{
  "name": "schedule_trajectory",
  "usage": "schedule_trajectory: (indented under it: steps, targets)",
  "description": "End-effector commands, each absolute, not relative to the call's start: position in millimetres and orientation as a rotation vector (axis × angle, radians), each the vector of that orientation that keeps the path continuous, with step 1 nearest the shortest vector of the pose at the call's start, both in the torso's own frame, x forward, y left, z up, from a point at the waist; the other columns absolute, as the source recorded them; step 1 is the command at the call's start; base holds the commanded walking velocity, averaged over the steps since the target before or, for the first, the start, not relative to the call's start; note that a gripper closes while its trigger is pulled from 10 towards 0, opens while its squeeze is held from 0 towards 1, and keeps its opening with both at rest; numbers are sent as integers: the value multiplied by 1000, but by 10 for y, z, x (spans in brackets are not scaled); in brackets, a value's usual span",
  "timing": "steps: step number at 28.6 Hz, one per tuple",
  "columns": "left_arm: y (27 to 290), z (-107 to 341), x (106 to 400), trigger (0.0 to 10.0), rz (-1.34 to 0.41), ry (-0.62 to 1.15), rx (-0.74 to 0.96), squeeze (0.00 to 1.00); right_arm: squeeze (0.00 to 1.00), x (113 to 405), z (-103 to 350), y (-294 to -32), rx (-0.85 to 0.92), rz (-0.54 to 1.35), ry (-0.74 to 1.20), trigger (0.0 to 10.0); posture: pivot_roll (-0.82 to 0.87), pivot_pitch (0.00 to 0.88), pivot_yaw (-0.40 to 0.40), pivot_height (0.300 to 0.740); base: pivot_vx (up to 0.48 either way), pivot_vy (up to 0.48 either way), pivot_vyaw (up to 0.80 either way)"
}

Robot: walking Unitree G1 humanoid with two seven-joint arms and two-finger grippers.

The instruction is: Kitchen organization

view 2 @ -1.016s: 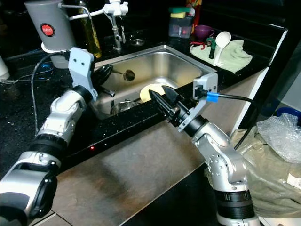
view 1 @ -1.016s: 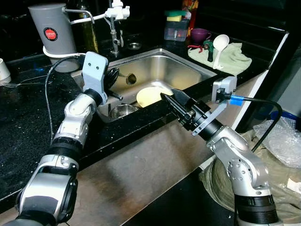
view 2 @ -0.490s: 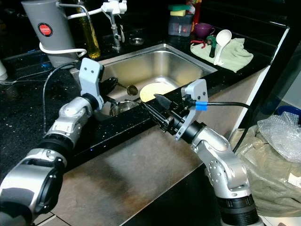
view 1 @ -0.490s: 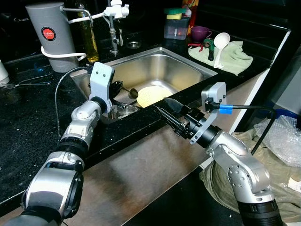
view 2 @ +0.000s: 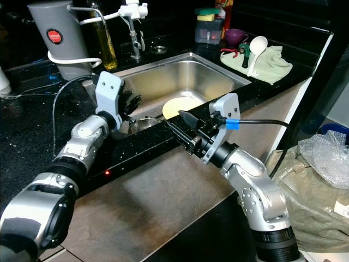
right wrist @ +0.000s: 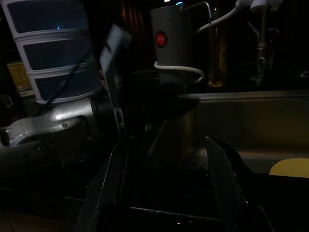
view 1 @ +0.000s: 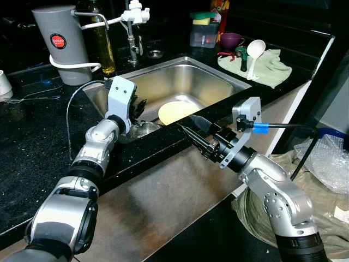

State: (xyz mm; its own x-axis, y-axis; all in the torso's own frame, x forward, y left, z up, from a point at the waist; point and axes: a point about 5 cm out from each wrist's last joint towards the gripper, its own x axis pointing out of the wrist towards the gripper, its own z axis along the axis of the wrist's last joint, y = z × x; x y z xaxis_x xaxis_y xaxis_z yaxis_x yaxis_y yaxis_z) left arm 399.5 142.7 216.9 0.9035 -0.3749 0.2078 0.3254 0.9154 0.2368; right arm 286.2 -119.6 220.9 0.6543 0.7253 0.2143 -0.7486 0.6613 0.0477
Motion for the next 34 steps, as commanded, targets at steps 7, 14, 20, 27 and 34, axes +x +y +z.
schedule_trajectory:
  steps: [7, 14, 20, 27, 34]
  targets:
    - [1527, 2685, 3797, 10000, -242, -555, 328, 0, 0, 2836, 2182, -1126, 136, 877, -176, 10000, -49, 29, 27, 740, 0, 0, 0]
    - [1587, 2790, 3486, 10000, -65, -651, 493, 0, 0, 2826, 2167, -1077, 139, 934, -194, 10000, -24, 20, 11, 740, 0, 0, 343]
    - [1548, 2764, 3246, 10000, 12, -666, 609, 0, 0, 2817, 2149, -1047, 143, 968, -186, 10000, -10, 17, 7, 740, 0, 0, 800]
    - [1641, 2529, 2979, 10000, 150, -580, 586, 0, 0, 2818, 2097, -992, 138, 1015, -168, 10000, 11, 24, -5, 740, 0, 0, 800]
    - [1772, 2328, 2886, 10000, 214, -451, 396, 0, 0, 2853, 2068, -988, 137, 1001, -160, 10000, 23, 37, -16, 740, 0, 0, 800]
